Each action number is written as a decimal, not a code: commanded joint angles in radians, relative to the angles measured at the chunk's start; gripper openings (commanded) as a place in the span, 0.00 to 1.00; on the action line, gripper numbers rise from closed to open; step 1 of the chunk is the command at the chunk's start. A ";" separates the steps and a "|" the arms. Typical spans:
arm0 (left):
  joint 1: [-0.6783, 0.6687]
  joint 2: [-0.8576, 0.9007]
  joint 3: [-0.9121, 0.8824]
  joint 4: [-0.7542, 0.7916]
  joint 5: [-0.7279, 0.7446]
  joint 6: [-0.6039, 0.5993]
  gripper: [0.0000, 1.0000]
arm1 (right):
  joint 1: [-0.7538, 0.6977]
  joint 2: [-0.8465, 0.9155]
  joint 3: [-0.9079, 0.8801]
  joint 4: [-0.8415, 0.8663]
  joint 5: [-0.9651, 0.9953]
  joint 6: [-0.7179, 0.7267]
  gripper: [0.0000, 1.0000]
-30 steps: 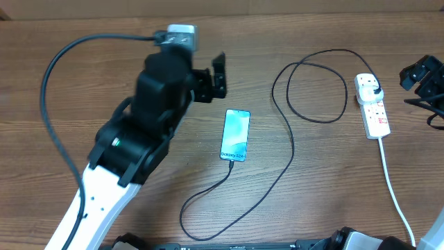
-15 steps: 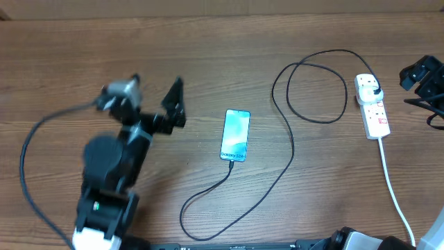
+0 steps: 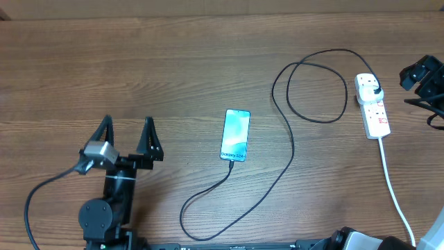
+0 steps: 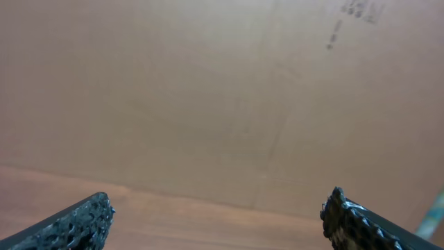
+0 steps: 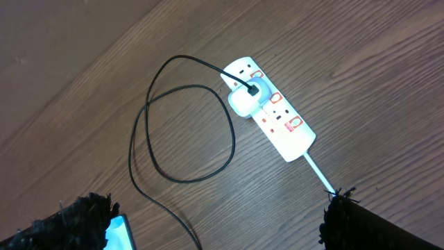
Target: Plug charger to phone and switch on socket
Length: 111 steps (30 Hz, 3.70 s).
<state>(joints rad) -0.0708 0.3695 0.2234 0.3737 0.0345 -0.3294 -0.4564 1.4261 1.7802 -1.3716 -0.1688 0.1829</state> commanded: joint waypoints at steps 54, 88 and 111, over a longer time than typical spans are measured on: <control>0.162 -0.367 -0.219 -0.445 0.060 0.232 0.99 | 0.006 -0.005 0.019 0.004 -0.003 0.003 1.00; 0.162 -0.366 -0.219 -0.444 0.060 0.232 1.00 | 0.006 0.000 0.019 0.004 -0.003 0.003 1.00; 0.162 -0.366 -0.219 -0.444 0.060 0.232 1.00 | 0.032 -0.052 0.013 0.046 -0.012 0.000 1.00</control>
<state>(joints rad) 0.0814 0.0151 0.0082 -0.0692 0.0792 -0.0978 -0.4465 1.4189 1.7802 -1.3437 -0.1555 0.1829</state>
